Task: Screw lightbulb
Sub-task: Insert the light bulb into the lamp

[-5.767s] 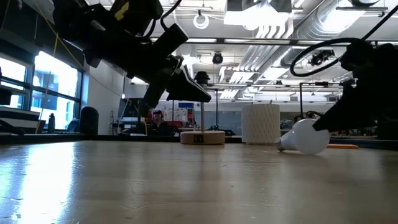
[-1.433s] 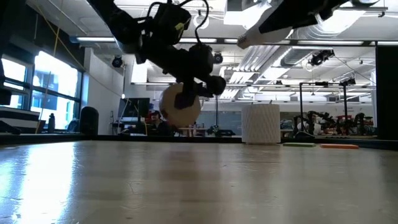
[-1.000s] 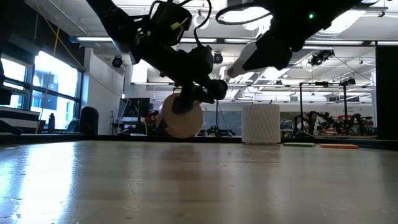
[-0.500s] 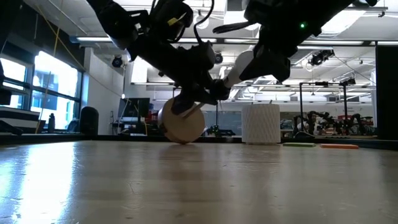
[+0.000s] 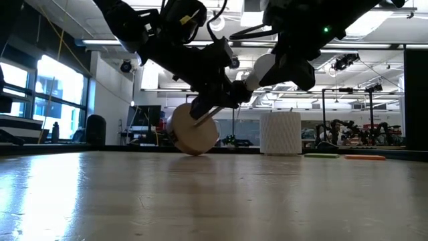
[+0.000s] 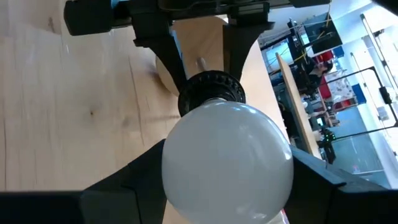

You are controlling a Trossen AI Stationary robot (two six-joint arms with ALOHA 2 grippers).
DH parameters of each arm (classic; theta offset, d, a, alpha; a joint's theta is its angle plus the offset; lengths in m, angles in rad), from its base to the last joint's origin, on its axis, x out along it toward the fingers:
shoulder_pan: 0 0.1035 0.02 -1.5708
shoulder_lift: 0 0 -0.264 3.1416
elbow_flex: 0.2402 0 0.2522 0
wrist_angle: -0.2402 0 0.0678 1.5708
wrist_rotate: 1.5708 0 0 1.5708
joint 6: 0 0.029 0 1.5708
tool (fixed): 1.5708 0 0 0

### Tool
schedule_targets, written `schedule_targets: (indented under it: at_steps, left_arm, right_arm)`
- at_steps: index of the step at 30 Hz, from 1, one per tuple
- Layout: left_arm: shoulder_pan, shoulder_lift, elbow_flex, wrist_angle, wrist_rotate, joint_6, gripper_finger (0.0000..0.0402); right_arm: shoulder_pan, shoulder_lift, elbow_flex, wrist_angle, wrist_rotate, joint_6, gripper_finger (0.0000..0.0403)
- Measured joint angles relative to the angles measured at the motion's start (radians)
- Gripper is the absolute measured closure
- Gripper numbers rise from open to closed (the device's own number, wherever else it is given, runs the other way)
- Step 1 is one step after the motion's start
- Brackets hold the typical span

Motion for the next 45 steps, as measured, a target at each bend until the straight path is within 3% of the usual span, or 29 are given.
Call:
schedule_targets:
  at_steps: [12,28,37,45]
  left_arm:
    - [-0.031,0.001,-0.003,0.006,-0.048,-0.001,0.0259]
    - [-0.064,0.002,-0.003,0.012,-0.102,-0.002,0.0259]
    - [-0.105,0.002,-0.004,0.012,-0.119,0.016,0.0259]
    - [-0.14,0.002,-0.109,0.259,-0.124,0.087,0.0259]
  right_arm:
    - [-0.024,0.0,0.0,0.001,-0.049,0.194,0.0169]
    - [-0.024,-0.002,0.0,-0.005,-0.101,0.884,0.0165]
    - [0.01,-0.013,0.001,-0.025,-0.133,1.168,0.0163]
    - [0.065,-0.034,0.002,-0.041,-0.124,1.44,0.0162]
